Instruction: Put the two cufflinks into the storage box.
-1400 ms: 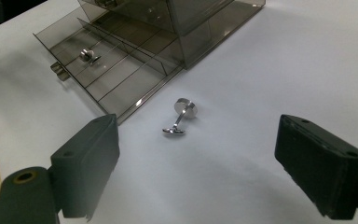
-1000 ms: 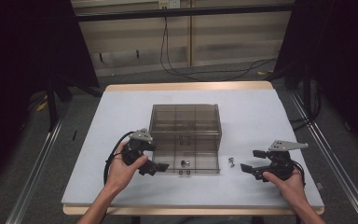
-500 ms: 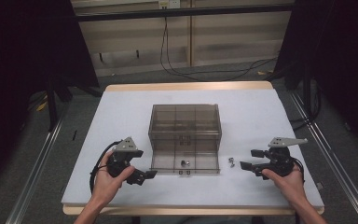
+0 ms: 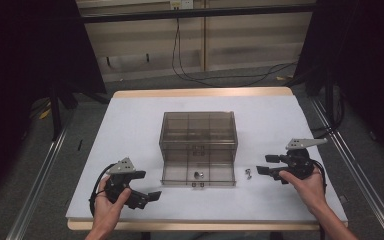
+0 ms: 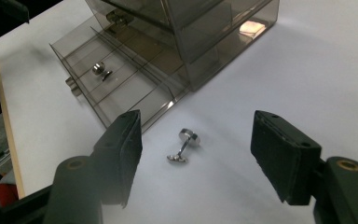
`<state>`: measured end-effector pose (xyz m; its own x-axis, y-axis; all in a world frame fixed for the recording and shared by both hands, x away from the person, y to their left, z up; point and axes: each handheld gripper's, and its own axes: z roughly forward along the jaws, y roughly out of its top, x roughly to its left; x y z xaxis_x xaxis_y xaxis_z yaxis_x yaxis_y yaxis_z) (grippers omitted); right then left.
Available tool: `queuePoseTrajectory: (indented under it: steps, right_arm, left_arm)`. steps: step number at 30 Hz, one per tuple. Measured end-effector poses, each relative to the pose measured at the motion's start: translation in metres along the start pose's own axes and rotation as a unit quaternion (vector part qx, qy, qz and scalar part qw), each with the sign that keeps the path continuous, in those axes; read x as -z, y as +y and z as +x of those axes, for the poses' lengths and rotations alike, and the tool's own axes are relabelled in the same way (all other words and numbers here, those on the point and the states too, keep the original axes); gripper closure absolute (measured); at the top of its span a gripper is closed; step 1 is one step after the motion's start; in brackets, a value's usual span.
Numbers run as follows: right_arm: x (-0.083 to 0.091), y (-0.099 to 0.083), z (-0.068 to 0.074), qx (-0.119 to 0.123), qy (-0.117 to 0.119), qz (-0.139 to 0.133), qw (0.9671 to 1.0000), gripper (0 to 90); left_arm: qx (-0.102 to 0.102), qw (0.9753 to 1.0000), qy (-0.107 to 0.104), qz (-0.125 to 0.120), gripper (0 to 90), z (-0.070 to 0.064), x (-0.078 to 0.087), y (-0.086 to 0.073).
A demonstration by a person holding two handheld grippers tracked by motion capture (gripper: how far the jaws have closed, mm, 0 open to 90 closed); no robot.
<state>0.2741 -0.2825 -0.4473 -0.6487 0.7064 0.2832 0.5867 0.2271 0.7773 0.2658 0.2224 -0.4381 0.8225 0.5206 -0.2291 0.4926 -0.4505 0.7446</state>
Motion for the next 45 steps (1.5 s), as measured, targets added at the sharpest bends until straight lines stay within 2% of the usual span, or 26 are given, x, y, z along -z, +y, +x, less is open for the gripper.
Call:
queuePoseTrajectory:
  steps: [3, 5, 8, 10, 12, 14, 15, 20, 22, 26, 28, 29, 31, 33, 38, 42, 43, 45]
  right_arm:
    - [-0.001, 0.006, -0.001, 0.007, 0.003, -0.005, 1.0000, 38.0]
    - [-0.003, 0.008, -0.001, 0.012, 0.007, -0.005, 0.9999, 40.1]
    - [-0.005, 0.011, -0.001, 0.014, 0.012, -0.003, 0.9998, 42.4]
    - [-0.006, 0.013, -0.001, 0.018, 0.012, -0.003, 0.9998, 43.8]
    - [-0.008, 0.016, -0.002, 0.025, 0.008, 0.004, 0.9996, 46.6]
    - [-0.009, 0.019, -0.003, 0.022, 0.021, 0.011, 0.9995, 47.6]
    - [-0.010, 0.020, -0.004, 0.026, 0.020, 0.014, 0.9994, 48.5]
    - [-0.015, 0.031, -0.004, 0.044, 0.021, 0.038, 0.9981, 52.7]
    - [-0.015, 0.036, -0.003, 0.045, 0.031, 0.048, 0.9974, 53.3]
    - [-0.018, 0.046, -0.002, 0.053, 0.044, 0.078, 0.9946, 55.6]
    - [-0.020, 0.050, -0.001, 0.056, 0.040, 0.094, 0.9932, 57.0]
    - [-0.022, 0.051, -0.001, 0.057, 0.042, 0.101, 0.9923, 57.6]
    - [-0.027, 0.052, -0.001, 0.059, 0.032, 0.117, 0.9908, 57.2]
    - [-0.032, 0.051, -0.002, 0.057, 0.038, 0.130, 0.9891, 57.2]
    - [-0.043, 0.051, -0.003, 0.062, 0.045, 0.168, 0.9828, 61.6]
    - [-0.046, 0.054, -0.002, 0.056, 0.048, 0.192, 0.9786, 66.3]
    - [-0.048, 0.055, -0.002, 0.059, 0.047, 0.200, 0.9768, 67.1]
    - [-0.051, 0.056, -0.002, 0.066, 0.039, 0.226, 0.9712, 68.1]
  left_arm:
    - [0.003, 1.0000, 0.002, -0.008, 4.0, 0.002, 0.003, -0.009]
    - [0.004, 0.9998, 0.016, -0.009, 4.0, 0.004, 0.006, -0.013]
    - [0.020, 0.9994, 0.016, -0.022, 4.0, 0.008, 0.006, -0.020]
    - [0.020, 0.9994, 0.018, -0.022, 4.0, 0.009, 0.005, -0.022]
    - [0.018, 0.9995, 0.016, -0.020, 4.0, 0.009, 0.005, -0.022]
    - [0.015, 0.9994, 0.024, -0.019, 4.0, 0.009, 0.005, -0.021]
    - [0.017, 0.9994, 0.018, -0.024, 4.0, 0.009, 0.005, -0.021]
    - [0.018, 0.9992, 0.026, -0.024, 4.0, 0.011, 0.008, -0.023]
    - [0.017, 0.9992, 0.029, -0.022, 4.0, 0.012, 0.008, -0.024]
    - [0.016, 0.9993, 0.028, -0.019, 4.0, 0.011, 0.006, -0.024]
    - [0.018, 0.9992, 0.025, -0.024, 4.0, 0.011, 0.006, -0.024]
    - [0.013, 0.9993, 0.026, -0.026, 4.0, 0.011, 0.006, -0.024]
    - [0.013, 0.9993, 0.023, -0.025, 4.0, 0.011, 0.007, -0.024]
    - [0.012, 0.9993, 0.021, -0.027, 4.0, 0.010, 0.007, -0.024]
    - [0.014, 0.9992, 0.025, -0.029, 4.0, 0.010, 0.009, -0.025]
    - [0.016, 0.9993, 0.023, -0.026, 3.9, 0.013, 0.008, -0.025]
    - [0.013, 0.9993, 0.026, -0.024, 3.9, 0.014, 0.008, -0.025]
    - [0.015, 0.9993, 0.023, -0.026, 3.9, 0.016, 0.008, -0.025]
